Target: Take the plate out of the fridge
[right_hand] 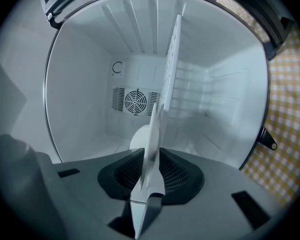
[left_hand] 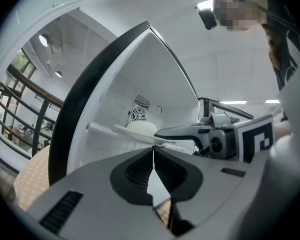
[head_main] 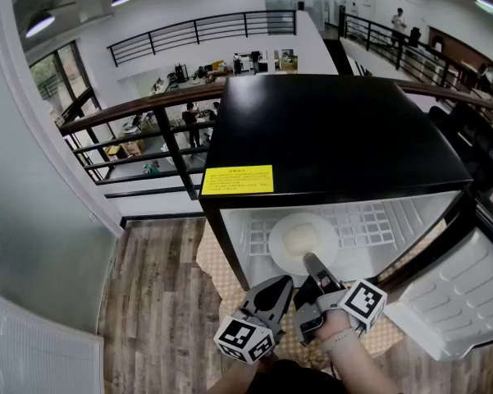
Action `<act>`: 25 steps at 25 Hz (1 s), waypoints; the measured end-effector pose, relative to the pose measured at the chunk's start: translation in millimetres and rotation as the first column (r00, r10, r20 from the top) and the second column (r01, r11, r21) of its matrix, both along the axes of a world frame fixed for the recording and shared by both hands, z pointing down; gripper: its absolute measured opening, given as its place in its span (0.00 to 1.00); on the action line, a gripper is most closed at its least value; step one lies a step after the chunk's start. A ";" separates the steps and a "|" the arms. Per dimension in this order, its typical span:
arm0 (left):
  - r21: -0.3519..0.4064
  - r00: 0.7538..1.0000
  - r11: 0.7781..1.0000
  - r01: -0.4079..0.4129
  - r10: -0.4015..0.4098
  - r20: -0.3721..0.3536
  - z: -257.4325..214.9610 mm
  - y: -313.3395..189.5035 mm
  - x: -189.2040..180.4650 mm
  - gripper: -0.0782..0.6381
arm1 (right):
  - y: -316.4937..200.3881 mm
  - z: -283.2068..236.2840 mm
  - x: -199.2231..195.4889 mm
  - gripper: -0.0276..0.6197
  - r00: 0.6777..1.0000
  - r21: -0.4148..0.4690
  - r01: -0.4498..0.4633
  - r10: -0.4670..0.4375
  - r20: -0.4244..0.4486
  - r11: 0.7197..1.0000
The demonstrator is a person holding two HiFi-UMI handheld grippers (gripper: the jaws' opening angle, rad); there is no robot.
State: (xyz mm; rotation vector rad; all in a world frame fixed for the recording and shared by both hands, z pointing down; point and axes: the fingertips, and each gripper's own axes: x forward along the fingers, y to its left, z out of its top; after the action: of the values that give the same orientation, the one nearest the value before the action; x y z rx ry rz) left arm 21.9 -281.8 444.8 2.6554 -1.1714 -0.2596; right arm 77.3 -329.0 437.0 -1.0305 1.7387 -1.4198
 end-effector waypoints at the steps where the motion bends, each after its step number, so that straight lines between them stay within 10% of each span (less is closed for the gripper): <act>1: 0.000 1.000 1.000 0.001 -0.001 0.001 0.3 -0.3 -0.4 0.13 | -0.5 0.5 -0.3 0.16 1.000 -0.001 0.000 0.000 0.004 1.000; 25: -0.009 1.000 1.000 -0.012 0.012 0.001 3.1 5.0 0.9 0.13 | 5.2 -2.7 6.7 0.14 0.996 0.023 -0.031 0.029 0.082 0.999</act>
State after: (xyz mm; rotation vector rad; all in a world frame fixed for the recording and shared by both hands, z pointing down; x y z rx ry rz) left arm 22.7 -276.8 447.9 2.6538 -1.1539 -0.2500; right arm 84.0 -323.8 434.3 -0.9681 1.6707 -1.3996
